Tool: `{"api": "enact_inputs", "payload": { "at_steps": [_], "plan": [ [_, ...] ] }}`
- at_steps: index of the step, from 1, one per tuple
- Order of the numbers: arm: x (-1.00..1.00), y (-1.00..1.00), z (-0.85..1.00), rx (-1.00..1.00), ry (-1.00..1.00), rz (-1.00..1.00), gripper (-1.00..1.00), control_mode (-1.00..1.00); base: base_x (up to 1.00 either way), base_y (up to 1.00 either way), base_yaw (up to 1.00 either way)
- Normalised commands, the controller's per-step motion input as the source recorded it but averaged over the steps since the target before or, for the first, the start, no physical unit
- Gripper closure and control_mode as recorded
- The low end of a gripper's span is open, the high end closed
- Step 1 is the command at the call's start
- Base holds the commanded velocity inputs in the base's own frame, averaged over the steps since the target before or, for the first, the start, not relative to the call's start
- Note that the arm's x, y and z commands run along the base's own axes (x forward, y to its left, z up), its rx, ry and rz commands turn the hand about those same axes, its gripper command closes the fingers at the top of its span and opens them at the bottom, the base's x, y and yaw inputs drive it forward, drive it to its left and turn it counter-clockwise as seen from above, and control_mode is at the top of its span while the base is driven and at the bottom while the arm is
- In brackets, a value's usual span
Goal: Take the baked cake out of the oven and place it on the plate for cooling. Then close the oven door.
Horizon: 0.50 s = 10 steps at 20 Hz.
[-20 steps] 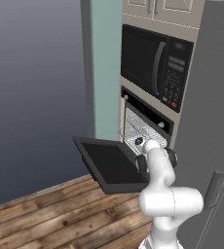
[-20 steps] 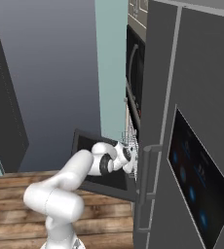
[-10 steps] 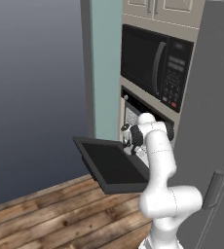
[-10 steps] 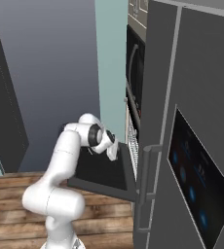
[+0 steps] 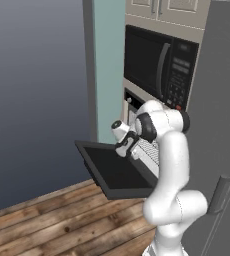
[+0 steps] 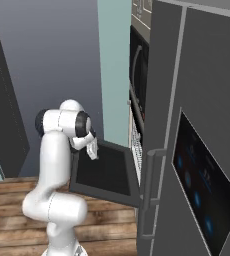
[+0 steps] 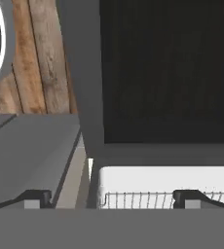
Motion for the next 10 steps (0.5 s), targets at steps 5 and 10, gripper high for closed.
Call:
{"api": "enact_inputs", "payload": {
  "at_steps": [5, 10],
  "plan": [
    [-1.00, 0.54, 1.00, 0.28, 0.08, 0.07, -1.00, -1.00, 0.00, 0.00, 0.00],
    [-0.76, 0.96, 0.84, 0.11, 0.07, 0.00, -1.00, -1.00, 0.00, 0.00, 0.00]
  ]
}}
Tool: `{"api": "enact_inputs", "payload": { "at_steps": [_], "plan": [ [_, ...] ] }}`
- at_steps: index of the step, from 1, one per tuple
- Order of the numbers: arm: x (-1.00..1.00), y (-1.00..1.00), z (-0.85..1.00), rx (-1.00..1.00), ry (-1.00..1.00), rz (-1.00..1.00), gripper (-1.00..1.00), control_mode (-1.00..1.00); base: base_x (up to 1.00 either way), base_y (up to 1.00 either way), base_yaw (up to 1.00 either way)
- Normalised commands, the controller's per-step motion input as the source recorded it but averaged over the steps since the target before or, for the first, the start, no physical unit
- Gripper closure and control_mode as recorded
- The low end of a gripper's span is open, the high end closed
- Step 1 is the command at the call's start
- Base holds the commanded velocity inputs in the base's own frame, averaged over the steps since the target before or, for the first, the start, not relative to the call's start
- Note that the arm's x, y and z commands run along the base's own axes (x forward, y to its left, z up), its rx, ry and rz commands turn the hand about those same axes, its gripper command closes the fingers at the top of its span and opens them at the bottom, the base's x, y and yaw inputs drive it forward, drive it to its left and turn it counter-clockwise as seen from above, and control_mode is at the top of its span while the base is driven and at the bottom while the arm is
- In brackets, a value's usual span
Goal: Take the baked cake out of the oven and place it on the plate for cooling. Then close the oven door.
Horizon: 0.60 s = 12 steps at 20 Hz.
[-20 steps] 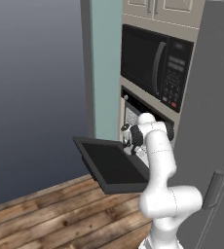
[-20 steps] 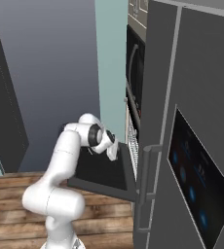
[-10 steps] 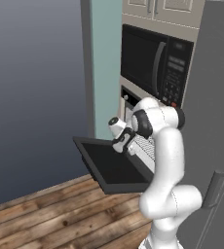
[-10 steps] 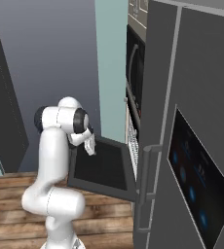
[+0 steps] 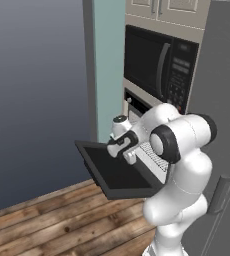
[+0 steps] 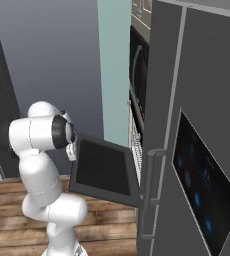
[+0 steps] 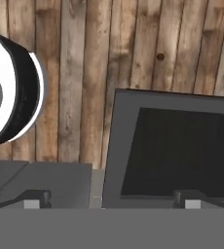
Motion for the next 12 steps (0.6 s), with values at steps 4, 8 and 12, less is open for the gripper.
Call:
{"api": "enact_inputs", "payload": {
  "at_steps": [4, 8, 12],
  "plan": [
    [-0.30, 1.00, -0.01, -0.07, 0.09, -0.10, -1.00, -1.00, 0.00, 0.00, 0.00],
    [-0.22, 1.00, -0.02, -0.21, 0.02, -0.29, -1.00, -1.00, 0.00, 0.00, 0.00],
    [-0.36, 1.00, 0.00, -0.24, 0.00, -0.42, -1.00, -1.00, 0.00, 0.00, 0.00]
  ]
}}
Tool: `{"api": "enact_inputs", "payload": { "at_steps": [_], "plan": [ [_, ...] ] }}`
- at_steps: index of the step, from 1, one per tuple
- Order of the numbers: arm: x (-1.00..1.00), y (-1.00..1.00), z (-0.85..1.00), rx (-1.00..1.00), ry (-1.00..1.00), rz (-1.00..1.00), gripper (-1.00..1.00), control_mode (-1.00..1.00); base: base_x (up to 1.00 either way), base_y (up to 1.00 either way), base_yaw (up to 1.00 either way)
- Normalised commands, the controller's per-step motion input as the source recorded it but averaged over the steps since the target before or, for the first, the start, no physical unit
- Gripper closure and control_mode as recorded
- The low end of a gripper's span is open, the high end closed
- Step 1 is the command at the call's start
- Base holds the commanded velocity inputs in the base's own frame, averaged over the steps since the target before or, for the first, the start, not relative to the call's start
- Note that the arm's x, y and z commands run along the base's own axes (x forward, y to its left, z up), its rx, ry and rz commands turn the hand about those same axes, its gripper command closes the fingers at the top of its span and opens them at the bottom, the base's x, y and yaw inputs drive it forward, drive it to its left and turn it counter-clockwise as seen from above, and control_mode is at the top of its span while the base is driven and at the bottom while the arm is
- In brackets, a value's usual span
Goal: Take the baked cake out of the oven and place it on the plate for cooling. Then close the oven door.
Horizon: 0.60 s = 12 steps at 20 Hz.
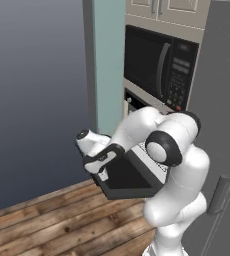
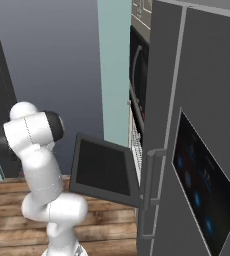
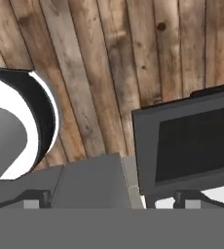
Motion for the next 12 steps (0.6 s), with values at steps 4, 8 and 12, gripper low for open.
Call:
{"api": "enact_inputs", "payload": {
  "at_steps": [4, 8, 12],
  "plan": [
    [-0.49, 0.83, -0.14, -0.35, -0.06, -0.54, -1.00, -1.00, 0.00, 0.00, 0.00],
    [-0.01, 0.33, -0.98, -0.61, -0.37, -0.51, -1.00, -1.00, 0.00, 0.00, 0.00],
    [0.00, 0.16, -0.88, -0.70, -0.64, -0.38, -1.00, -1.00, 0.00, 0.00, 0.00]
  ]
}}
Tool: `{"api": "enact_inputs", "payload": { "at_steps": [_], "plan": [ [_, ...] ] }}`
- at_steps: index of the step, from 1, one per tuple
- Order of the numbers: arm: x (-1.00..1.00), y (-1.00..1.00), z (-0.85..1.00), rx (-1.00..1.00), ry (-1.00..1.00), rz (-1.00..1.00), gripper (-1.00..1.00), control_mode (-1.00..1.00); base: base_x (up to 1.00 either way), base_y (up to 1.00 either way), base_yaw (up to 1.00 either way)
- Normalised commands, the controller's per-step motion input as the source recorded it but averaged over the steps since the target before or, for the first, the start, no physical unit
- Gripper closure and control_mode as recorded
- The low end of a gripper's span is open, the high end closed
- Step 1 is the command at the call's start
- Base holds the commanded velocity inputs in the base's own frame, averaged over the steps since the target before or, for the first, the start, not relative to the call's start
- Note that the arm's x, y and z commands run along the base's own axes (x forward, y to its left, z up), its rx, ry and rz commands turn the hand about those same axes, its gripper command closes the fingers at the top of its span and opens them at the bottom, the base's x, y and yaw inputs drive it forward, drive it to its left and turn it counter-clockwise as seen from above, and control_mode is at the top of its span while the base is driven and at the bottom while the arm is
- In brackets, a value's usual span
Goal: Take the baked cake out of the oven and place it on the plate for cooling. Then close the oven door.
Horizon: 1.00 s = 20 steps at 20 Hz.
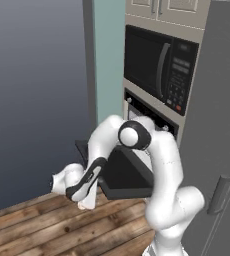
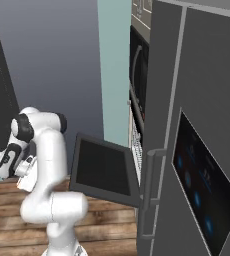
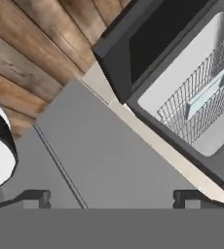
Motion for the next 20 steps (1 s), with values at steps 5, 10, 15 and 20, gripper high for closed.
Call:
{"api": "enact_inputs", "payload": {
  "at_steps": [5, 10, 15, 20],
  "plan": [
    [0.24, 0.07, -0.62, -0.46, -0.52, -0.39, -1.00, -1.00, 0.00, 0.00, 0.00],
    [0.96, 0.17, -0.71, -0.32, -0.36, -0.35, -1.00, -1.00, 0.00, 0.00, 0.00],
    [0.75, 0.13, -0.90, -0.24, -0.36, -0.28, -1.00, -1.00, 0.00, 0.00, 0.00],
    [0.45, -0.01, -0.69, -0.14, -0.30, -0.06, -1.00, -1.00, 0.00, 0.00, 0.00]
  ]
}}
